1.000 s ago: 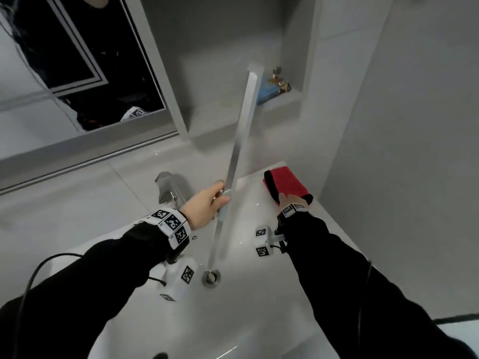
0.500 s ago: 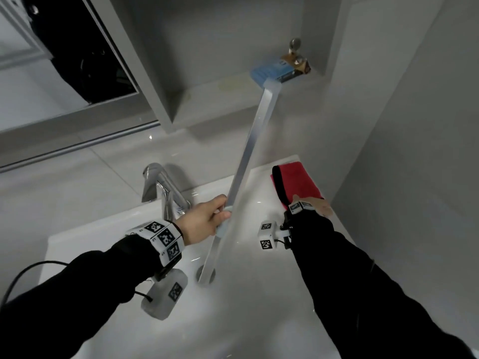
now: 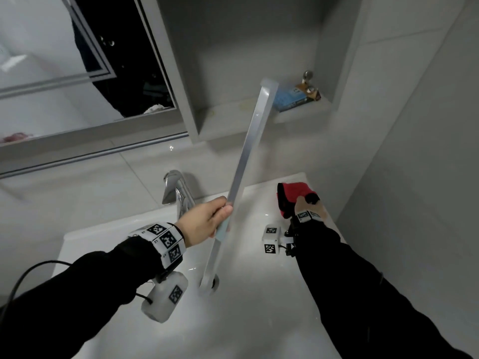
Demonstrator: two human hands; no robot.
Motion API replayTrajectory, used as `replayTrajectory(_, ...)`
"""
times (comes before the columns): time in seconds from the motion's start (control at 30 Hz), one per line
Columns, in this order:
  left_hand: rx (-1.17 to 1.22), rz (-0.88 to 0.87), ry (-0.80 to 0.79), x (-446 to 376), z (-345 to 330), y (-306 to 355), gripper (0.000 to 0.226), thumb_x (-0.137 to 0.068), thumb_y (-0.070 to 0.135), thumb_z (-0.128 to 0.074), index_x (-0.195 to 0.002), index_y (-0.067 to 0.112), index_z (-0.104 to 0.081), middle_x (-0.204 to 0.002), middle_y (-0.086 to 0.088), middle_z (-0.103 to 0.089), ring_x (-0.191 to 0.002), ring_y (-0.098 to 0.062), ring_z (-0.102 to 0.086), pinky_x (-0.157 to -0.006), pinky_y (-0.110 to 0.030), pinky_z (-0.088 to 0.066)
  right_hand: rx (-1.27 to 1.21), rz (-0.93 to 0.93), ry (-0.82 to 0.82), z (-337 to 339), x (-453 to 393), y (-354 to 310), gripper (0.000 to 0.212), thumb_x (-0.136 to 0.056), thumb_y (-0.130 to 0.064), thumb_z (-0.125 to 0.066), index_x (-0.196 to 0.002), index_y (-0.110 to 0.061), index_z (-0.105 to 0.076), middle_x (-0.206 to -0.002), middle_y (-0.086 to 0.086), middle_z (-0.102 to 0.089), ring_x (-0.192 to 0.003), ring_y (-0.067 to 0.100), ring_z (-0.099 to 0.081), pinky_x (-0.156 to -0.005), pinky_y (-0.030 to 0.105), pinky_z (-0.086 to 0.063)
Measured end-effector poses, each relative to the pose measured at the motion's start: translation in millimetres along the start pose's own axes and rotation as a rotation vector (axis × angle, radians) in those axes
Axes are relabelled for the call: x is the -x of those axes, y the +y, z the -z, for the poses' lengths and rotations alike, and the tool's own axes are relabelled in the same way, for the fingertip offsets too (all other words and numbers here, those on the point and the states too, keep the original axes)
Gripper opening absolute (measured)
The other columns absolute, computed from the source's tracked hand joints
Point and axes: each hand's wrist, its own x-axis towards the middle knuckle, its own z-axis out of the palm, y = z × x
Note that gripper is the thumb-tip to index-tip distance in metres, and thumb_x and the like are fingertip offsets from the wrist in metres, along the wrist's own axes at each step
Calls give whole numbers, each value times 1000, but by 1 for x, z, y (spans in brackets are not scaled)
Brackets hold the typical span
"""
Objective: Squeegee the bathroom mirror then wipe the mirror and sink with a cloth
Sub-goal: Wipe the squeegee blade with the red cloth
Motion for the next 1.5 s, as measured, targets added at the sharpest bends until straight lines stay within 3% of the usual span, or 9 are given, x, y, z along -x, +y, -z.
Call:
replayTrajectory(0.17,-9,-46,50,32,25,5,24,-97,31,-43,-76,21,-43,-69,-9,-59,-50,-19,-53,-51,-42,-53,-267,135,-104,0,50,-16,23,-92,-21,-40,-101,-5,-54,-102,19,-61,-94,33,-64,-80,40,-51)
replayTrajectory(0.27,-12,-81,58,56,40,6,21,-97,29,-45,-78,20,-45,-60,8,-52,-50,-14,-51,-56,-37,-51,-446,152,-227,2,81,-14,7,-94,-13,-38,-96,-14,-44,-85,11,-54,-52,17,-55,-46,16,-46)
replayTrajectory(0.4,37,-96,114,89,61,2,25,-97,19,-46,-98,-5,-46,-68,-4,-44,-52,-16,-46,-59,-32,-47,-428,257,-225,-10,123,-20,7,-96,-12,-44,-103,-15,-43,-95,6,-50,-59,8,-45,-30,6,-35)
replayTrajectory(0.53,78,-134,163,123,87,-9,19,-98,13,-43,-115,10,-51,-65,7,-47,-49,-1,-45,-55,-15,-43,-389,418,-182,-34,181,-38,18,-89,-9,-51,-103,-3,-60,-93,11,-52,-62,19,-45,-33,9,-32)
replayTrajectory(0.67,109,-146,228,154,115,-27,33,-99,10,-40,-130,18,-45,-76,-3,-54,-57,-13,-46,-56,-16,-44,-512,492,-174,-59,248,-55,16,-79,-11,-59,-88,-1,-66,-82,9,-56,-77,23,-49,-65,26,-35)
replayTrajectory(0.87,185,-125,312,182,153,-59,35,-99,9,-38,-131,23,-42,-71,2,-50,-58,-16,-43,-53,-20,-41,-699,510,-520,-101,341,-69,7,-59,-16,-61,-65,-17,-65,-71,5,-64,-74,24,-60,-72,35,-49)
replayTrajectory(1.1,178,-84,332,209,171,-83,29,-99,9,-39,-125,17,-49,-69,6,-47,-53,-6,-41,-50,-17,-39,-727,393,-951,-139,405,-66,44,-84,-29,-62,-120,-4,-59,-107,19,-63,-99,34,-63,-94,47,-49)
replayTrajectory(1.23,212,-51,340,221,184,-88,29,-99,8,-38,-124,19,-49,-70,7,-49,-54,-5,-43,-52,-18,-40,-688,420,-959,-148,421,-71,46,-89,-47,-56,-109,-6,-65,-103,13,-65,-98,26,-64,-94,43,-50)
replayTrajectory(1.5,317,-44,315,227,189,-81,17,-99,5,-37,-110,13,-46,-71,-2,-45,-57,-13,-42,-52,-22,-39,-474,737,-761,-174,425,-62,22,-81,-8,-71,-99,-2,-59,-85,15,-61,-82,29,-61,-77,40,-52)
